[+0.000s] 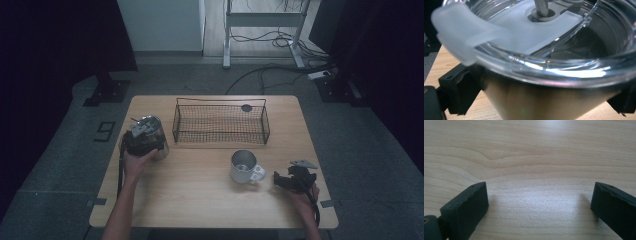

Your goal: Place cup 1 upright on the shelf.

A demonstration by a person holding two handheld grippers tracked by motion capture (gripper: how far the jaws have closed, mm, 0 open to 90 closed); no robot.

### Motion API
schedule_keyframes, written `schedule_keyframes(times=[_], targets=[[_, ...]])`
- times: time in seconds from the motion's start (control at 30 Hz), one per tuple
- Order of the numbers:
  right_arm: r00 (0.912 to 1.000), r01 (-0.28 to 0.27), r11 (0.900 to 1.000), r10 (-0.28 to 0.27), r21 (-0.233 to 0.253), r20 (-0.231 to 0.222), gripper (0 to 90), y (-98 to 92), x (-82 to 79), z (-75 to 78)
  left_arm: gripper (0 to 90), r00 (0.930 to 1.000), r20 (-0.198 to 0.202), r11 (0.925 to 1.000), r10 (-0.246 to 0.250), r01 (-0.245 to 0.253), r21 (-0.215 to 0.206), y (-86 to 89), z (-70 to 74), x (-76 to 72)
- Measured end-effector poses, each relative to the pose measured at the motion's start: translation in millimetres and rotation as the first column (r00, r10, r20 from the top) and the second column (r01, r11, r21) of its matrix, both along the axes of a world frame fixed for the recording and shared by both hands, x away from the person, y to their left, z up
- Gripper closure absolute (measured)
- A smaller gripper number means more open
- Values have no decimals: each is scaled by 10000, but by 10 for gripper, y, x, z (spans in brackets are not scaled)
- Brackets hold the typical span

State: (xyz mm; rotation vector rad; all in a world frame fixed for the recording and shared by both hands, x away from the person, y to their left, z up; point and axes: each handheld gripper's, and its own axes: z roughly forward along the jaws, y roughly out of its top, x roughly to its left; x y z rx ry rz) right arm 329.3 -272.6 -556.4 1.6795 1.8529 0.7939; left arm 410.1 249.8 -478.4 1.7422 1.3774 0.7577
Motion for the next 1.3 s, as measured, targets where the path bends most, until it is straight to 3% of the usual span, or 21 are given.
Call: schedule_keyframes(times=[0.3, 0.4, 0.8, 1.2, 1.3], targets=[[10000, 1, 10000, -1, 1, 1, 10, 0, 0, 0, 3, 9994, -244, 9996, 257, -256, 74, -37, -98, 93], [10000, 0, 10000, 0, -2, 1, 10, 0, 0, 0, 37, 9996, -108, 9996, 279, -278, 68, -55, -98, 94], [10000, 2, 10000, -2, 1, 0, 10, 0, 0, 0, 40, 9995, -253, 9998, 186, -184, 76, -39, -79, 76], [10000, 3, 10000, -3, 2, 4, 10, -1, 0, 0, 41, 9996, -266, 9998, -116, 111, -165, -18, 55, -38], [10000, 4, 10000, -4, 3, 5, 11, 0, 0, 0, 40, 9995, -262, 9999, -155, 154, -41, -27, 115, -45]])
